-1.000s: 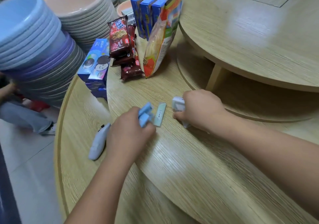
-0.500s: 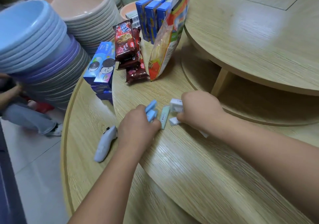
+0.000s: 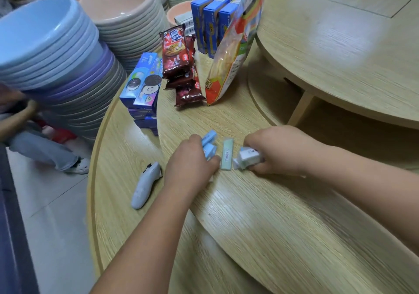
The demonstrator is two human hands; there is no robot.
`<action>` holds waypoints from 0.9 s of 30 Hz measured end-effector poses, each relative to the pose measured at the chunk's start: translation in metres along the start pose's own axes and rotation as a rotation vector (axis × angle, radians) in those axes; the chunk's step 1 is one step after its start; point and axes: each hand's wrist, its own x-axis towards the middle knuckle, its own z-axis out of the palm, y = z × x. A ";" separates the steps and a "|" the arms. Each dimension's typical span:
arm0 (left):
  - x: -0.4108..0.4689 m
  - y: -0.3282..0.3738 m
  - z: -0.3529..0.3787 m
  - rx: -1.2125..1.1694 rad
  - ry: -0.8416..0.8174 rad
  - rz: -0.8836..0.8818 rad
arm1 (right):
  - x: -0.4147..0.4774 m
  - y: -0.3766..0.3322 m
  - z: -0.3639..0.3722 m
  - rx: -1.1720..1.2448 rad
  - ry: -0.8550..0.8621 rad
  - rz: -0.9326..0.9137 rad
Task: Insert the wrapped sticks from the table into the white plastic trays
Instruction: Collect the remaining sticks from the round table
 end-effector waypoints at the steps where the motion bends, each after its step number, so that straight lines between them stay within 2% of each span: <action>1: 0.000 0.000 0.000 -0.002 -0.004 0.006 | 0.002 0.001 -0.002 -0.004 0.007 -0.010; 6: 0.003 -0.002 -0.003 -0.015 0.007 0.010 | 0.029 -0.002 -0.015 0.060 0.170 -0.071; 11: 0.004 -0.018 -0.011 0.023 0.080 -0.073 | 0.050 -0.007 -0.016 -0.078 -0.029 -0.225; 16: 0.004 -0.019 -0.015 0.005 0.047 -0.068 | 0.051 -0.003 -0.019 -0.083 -0.083 -0.252; 23: 0.002 -0.017 -0.014 0.005 0.047 -0.081 | 0.040 -0.003 -0.016 -0.182 -0.084 -0.098; 27: -0.006 -0.011 -0.010 0.010 0.035 -0.078 | 0.026 0.005 -0.012 -0.129 -0.074 -0.044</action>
